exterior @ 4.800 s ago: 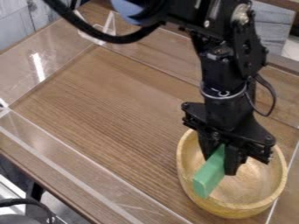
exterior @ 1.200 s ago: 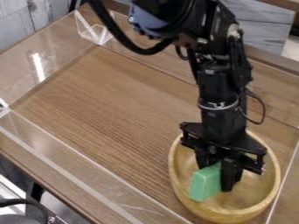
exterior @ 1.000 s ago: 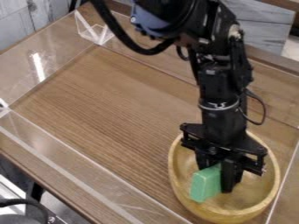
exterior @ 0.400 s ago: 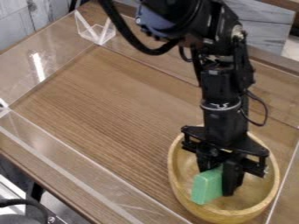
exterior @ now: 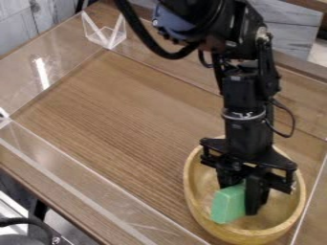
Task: Put the green block in the brown bowl
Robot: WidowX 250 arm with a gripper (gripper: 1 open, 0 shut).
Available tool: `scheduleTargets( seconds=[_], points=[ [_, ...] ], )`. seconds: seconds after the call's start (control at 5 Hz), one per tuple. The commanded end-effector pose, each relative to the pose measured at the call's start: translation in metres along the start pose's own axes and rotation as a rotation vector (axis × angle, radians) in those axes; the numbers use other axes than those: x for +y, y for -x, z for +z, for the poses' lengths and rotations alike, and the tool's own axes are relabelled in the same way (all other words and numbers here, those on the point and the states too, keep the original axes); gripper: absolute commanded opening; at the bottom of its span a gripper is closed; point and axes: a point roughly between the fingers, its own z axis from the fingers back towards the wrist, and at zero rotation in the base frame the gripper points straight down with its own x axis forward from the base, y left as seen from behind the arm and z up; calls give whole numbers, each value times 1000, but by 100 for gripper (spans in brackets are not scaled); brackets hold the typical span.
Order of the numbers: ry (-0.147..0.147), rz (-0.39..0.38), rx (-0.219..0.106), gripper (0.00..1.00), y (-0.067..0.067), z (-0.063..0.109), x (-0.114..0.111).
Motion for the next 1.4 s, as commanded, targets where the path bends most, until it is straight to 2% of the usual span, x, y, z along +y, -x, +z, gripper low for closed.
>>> scheduleTargets(
  seconds=[0.0, 1.2],
  points=[
    [12, -19, -35, 0, -9, 10, -7],
    [25, -12, 5, 0, -14, 9, -9]
  ],
)
